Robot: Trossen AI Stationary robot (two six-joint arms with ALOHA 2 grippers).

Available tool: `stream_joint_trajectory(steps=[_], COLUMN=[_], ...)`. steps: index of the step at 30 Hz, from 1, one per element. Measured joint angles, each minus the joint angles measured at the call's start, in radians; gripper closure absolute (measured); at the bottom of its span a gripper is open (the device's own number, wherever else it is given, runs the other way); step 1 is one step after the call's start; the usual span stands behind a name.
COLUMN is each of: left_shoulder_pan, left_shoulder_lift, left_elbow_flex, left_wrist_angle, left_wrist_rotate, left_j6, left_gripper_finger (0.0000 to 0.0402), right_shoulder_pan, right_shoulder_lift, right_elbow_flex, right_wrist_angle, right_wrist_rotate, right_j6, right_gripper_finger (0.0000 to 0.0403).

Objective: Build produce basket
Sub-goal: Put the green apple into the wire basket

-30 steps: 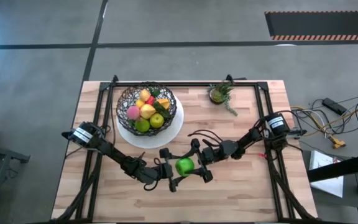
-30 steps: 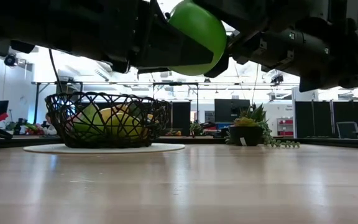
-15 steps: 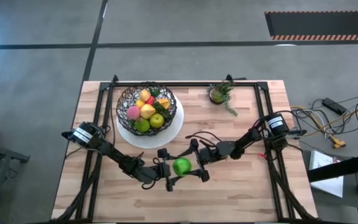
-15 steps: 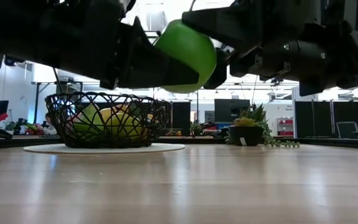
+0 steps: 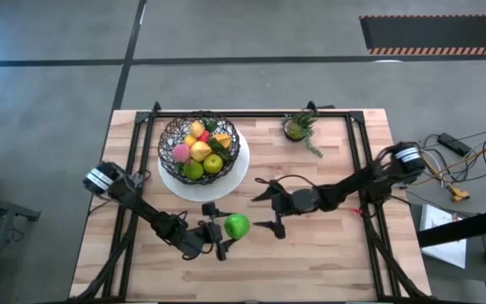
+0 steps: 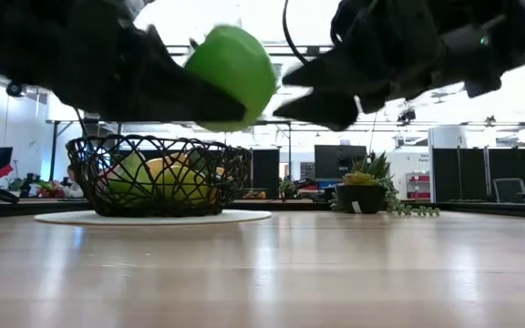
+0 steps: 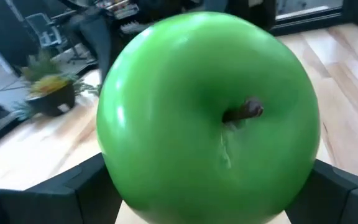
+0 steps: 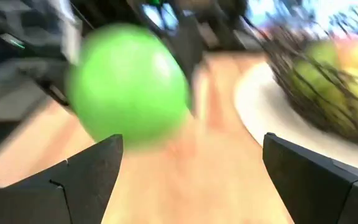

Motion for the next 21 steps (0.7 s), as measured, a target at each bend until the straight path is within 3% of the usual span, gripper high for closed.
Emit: stream_joint_trajectory(steps=[6,10,14,19,21], left_shoulder_pan=[0.012,0.09,0.26,0.579,0.691], left_shoulder_lift=[-0.254,-0.471,-0.646,-0.75,-0.761], left_elbow_flex=[0.028,0.073,0.133,0.144,0.143], left_wrist_angle=[-0.503,-0.923,-1.252,-1.456,-1.541], left_wrist_rotate=[-0.067,-0.061,0.06,0.298,0.328], left_j6=[-0.181,-0.363,-0.467,-0.446,-0.437], left_gripper_finger=[0.0073,0.0073,0.0073,0.0073,0.0073], right_shoulder_pan=[0.087,0.16,0.211,0.234,0.234], right_shoulder_lift=[-0.129,-0.135,-0.106,-0.064,-0.044], right_elbow_flex=[0.0,-0.007,-0.006,-0.006,-0.006], right_wrist_angle=[-0.304,-0.335,-0.314,-0.286,-0.271], right_wrist_rotate=[0.267,0.396,0.423,0.459,0.461], right_j6=[0.105,0.13,0.143,0.147,0.147], right_gripper_finger=[0.0035,0.0035,0.0035,0.0035,0.0035])
